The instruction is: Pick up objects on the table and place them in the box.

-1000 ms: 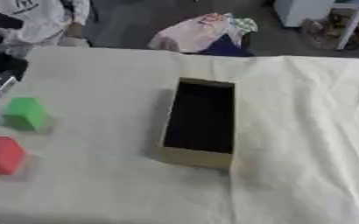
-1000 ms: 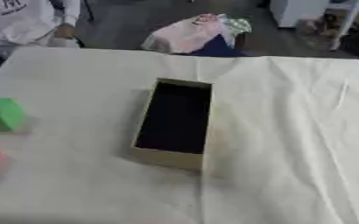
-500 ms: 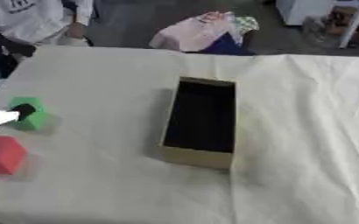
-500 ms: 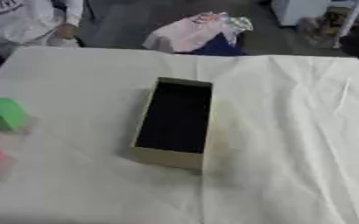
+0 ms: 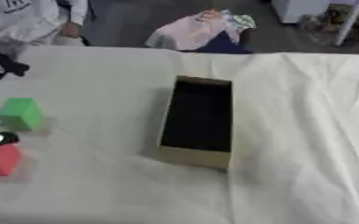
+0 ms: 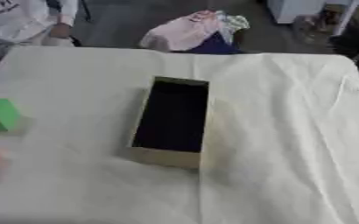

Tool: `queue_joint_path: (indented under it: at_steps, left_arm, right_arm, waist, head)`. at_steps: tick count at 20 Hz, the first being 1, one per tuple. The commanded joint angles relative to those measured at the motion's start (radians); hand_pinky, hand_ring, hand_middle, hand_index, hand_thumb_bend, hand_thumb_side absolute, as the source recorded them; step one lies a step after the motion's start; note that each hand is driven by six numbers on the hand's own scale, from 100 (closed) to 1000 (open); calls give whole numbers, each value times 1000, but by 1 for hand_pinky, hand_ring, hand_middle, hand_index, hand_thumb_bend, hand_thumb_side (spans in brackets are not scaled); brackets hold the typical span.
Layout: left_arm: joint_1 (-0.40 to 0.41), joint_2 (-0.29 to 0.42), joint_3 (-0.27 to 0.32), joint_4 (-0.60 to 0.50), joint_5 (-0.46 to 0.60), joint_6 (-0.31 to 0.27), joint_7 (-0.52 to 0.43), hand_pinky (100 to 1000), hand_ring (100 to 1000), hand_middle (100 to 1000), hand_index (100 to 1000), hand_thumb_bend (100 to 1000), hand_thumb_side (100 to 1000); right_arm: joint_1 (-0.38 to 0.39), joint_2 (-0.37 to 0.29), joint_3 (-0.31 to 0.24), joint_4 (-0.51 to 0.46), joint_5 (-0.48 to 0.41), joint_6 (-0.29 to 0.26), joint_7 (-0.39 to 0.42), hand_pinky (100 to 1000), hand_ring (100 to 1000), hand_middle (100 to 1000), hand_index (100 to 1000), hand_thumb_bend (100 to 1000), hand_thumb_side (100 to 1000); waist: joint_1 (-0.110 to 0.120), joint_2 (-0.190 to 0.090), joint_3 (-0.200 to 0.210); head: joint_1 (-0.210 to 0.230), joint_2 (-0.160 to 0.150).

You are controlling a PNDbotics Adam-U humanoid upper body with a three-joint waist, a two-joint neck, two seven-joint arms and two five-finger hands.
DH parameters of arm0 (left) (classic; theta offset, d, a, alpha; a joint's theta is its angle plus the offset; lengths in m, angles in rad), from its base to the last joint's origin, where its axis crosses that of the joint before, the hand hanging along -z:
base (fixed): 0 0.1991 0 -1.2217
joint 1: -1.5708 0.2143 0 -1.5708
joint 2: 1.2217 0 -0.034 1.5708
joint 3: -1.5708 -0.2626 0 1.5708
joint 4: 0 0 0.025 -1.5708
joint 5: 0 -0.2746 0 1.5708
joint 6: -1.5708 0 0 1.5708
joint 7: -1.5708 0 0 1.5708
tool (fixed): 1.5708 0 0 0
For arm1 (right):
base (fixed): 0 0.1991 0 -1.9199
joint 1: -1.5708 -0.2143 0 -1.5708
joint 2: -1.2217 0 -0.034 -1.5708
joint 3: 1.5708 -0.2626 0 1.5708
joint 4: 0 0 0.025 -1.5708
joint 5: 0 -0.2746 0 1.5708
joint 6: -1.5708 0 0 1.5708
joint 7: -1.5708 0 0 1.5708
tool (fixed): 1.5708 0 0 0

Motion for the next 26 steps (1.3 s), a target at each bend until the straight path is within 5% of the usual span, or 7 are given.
queue_joint_path:
  at_steps: [1,13,26]
  left_arm:
    - [-7,56,13,8,-28,-3,-48,926,899,844,1000,729,416]
    - [-16,62,32,23,-44,10,-214,949,912,871,1000,788,411]
    - [-22,69,10,70,-149,14,-259,959,889,885,1000,865,371]
  right_arm:
    - [-6,-19,-3,-17,6,1,2,849,818,717,877,100,934]
    - [-4,-11,0,-17,4,9,9,849,815,714,877,100,934]
    - [-3,-2,6,-17,-2,15,20,849,813,713,877,100,935]
  waist:
    - [4,-6,2]
    - [5,-5,3]
    - [6,-6,-2]
  head:
    - [-3,5]
    - [24,5]
    - [62,5]
